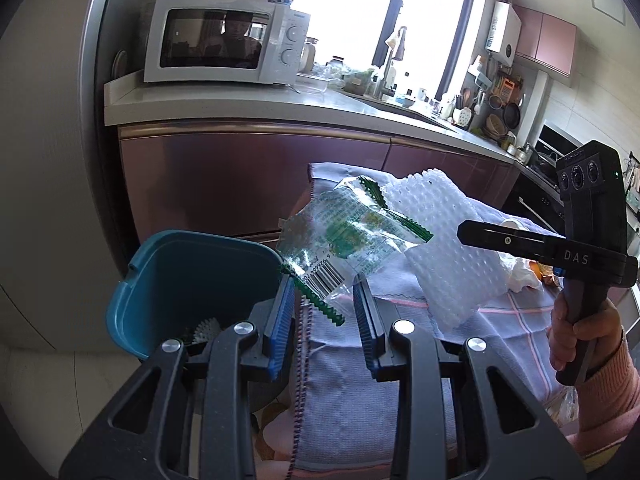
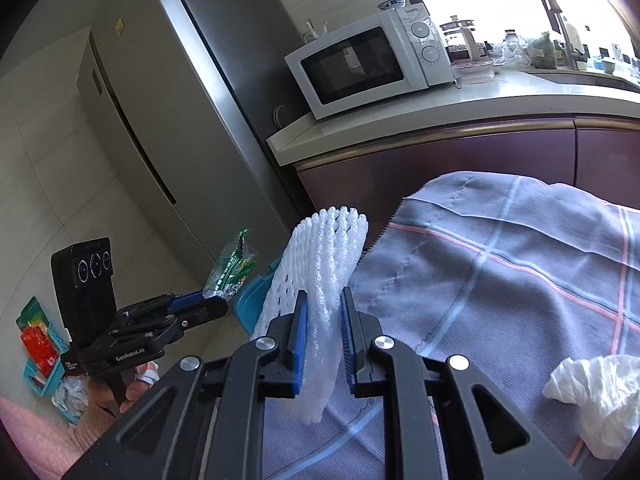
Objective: Collect trash
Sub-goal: 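Lift the clear bag with the left tool while the right tool carries the foam net toward the bin, then open both tools over the teal bin to drop the clear bag and foam net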
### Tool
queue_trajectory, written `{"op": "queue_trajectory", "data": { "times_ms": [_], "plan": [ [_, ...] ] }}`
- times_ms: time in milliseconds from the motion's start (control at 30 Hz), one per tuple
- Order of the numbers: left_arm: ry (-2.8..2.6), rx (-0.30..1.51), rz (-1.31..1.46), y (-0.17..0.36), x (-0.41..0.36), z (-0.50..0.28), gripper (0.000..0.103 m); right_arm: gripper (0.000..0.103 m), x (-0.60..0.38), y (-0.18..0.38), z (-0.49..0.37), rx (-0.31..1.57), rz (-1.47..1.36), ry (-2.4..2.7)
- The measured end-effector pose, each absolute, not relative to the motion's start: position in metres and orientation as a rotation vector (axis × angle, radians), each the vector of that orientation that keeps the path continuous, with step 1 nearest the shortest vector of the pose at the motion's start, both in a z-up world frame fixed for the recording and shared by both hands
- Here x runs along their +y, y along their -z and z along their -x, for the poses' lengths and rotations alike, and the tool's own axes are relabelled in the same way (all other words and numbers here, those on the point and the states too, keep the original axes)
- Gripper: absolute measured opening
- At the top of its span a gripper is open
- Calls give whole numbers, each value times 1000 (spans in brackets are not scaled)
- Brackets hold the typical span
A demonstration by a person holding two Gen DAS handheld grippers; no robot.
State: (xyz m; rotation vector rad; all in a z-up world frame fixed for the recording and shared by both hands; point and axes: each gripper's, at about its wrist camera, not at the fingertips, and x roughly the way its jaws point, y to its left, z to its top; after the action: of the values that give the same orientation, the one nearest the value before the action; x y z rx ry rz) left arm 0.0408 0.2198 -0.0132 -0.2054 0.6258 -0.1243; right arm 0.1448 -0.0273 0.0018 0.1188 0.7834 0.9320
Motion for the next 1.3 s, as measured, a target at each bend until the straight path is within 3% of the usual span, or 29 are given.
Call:
{"op": "queue_trajectory", "data": {
  "times_ms": [1300],
  "plan": [
    [-150,784,287,89,320,-111,31,15,142,67,-206,999,52,-959]
  ]
}}
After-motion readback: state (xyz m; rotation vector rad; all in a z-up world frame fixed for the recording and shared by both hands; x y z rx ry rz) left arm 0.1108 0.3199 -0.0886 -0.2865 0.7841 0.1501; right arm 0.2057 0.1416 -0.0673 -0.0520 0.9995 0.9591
